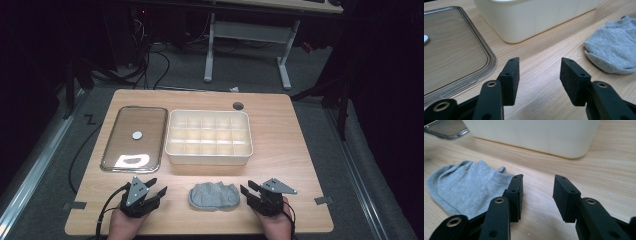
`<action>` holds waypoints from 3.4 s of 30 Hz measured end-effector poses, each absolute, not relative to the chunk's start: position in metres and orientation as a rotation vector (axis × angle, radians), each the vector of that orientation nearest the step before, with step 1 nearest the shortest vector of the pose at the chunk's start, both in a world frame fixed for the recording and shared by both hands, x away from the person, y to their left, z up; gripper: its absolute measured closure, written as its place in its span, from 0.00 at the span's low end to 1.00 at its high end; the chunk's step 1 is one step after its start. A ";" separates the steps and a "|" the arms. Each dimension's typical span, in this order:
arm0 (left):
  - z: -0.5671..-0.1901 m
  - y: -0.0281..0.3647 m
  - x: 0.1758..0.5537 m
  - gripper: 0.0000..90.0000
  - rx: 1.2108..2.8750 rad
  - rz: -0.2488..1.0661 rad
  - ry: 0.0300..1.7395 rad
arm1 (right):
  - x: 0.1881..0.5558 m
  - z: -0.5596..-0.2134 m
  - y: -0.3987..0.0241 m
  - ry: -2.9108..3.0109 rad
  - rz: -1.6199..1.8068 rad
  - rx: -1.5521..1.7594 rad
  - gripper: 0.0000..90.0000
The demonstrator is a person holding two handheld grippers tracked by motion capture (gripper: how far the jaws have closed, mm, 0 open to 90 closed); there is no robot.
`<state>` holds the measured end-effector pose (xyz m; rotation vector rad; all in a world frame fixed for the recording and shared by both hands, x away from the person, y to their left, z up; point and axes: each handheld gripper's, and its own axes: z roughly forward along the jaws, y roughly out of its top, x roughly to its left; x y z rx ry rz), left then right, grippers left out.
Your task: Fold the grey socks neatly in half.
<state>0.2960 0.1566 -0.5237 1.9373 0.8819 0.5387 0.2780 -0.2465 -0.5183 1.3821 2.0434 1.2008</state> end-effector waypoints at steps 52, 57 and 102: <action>-0.502 0.021 0.300 0.82 2.077 0.355 0.713 | 0.261 -0.519 -0.223 2.148 1.214 1.332 0.57; -0.511 0.000 0.309 0.89 2.131 0.362 0.700 | 0.262 -0.521 -0.219 2.155 1.204 1.341 0.57; -0.527 -0.013 0.300 0.88 2.215 0.387 0.736 | 0.274 -0.531 -0.203 2.259 1.136 1.385 0.90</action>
